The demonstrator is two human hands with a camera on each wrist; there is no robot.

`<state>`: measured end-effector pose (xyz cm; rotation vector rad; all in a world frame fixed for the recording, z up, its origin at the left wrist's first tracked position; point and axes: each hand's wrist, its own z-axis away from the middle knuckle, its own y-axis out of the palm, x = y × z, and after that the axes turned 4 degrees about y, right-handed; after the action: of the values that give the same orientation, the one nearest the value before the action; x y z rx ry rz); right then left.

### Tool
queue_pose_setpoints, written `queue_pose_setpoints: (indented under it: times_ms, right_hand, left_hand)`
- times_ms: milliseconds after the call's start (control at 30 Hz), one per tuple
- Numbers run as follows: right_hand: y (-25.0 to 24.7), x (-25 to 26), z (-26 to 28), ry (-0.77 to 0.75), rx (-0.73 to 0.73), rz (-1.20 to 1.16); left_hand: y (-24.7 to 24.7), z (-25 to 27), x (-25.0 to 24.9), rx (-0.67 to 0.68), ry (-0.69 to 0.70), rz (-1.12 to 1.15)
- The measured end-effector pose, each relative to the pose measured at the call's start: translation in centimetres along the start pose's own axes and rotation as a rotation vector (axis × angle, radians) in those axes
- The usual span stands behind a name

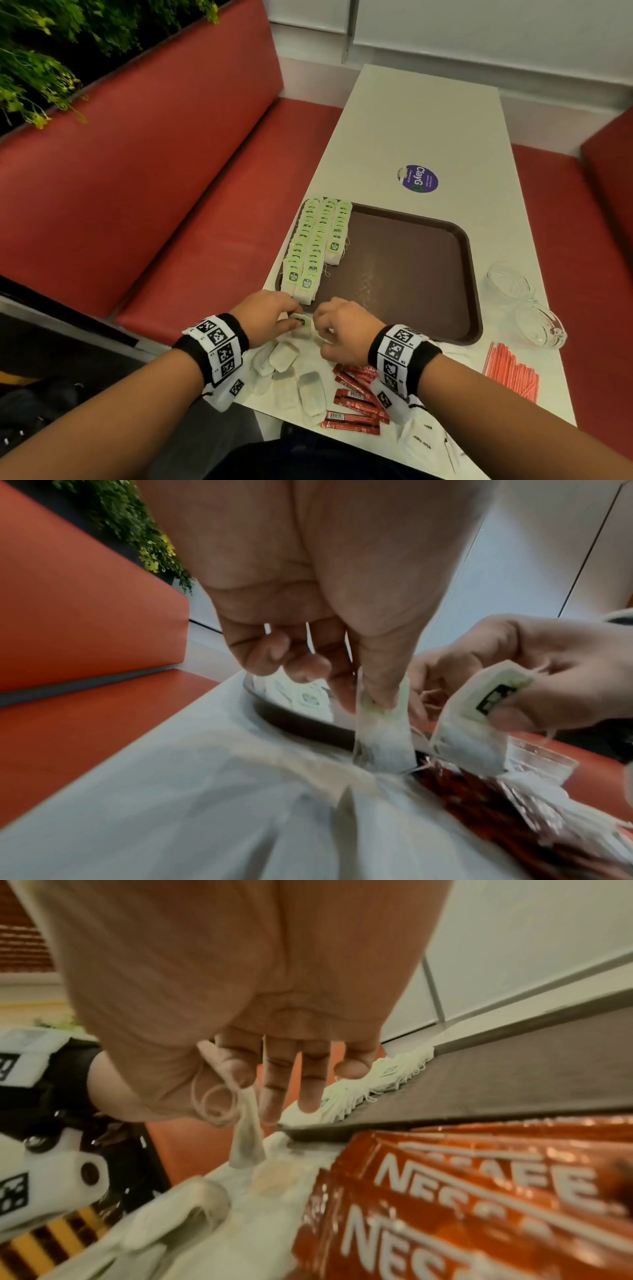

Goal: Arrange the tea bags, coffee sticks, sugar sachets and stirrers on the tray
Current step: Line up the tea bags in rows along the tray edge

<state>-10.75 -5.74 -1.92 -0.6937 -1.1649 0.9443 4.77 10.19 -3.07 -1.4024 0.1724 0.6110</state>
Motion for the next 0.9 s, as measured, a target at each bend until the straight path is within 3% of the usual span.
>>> queue_pose_setpoints:
  times_ms: [200, 400, 500, 733, 900]
  right_hand:
    - [-2.1, -1.4, 0.6, 0.174, -0.18, -0.263]
    - [-2.4, -3.2, 0.6, 0.213, -0.215, -0.268]
    - [-2.6, -3.9, 0.7, 0.233, -0.234, -0.285]
    - [-3.9, -5.2, 1.6, 0.37, -0.236, -0.34]
    - [-4.3, -6.0, 2.1, 0.387, -0.216, -0.41]
  left_hand:
    - [-2.3, -2.5, -1.2, -0.045, 0.072, 0.003]
    - [-4.0, -4.9, -3.8, -0.107, 0.221, 0.102]
    - [-4.4, -6.1, -4.5, -0.095, 0.225, 0.07]
    - [-4.5, -10.9, -2.9, -0.027, -0.041, 0.034]
    - [-4.4, -15.0, -1.4, 0.028, -0.184, -0.031]
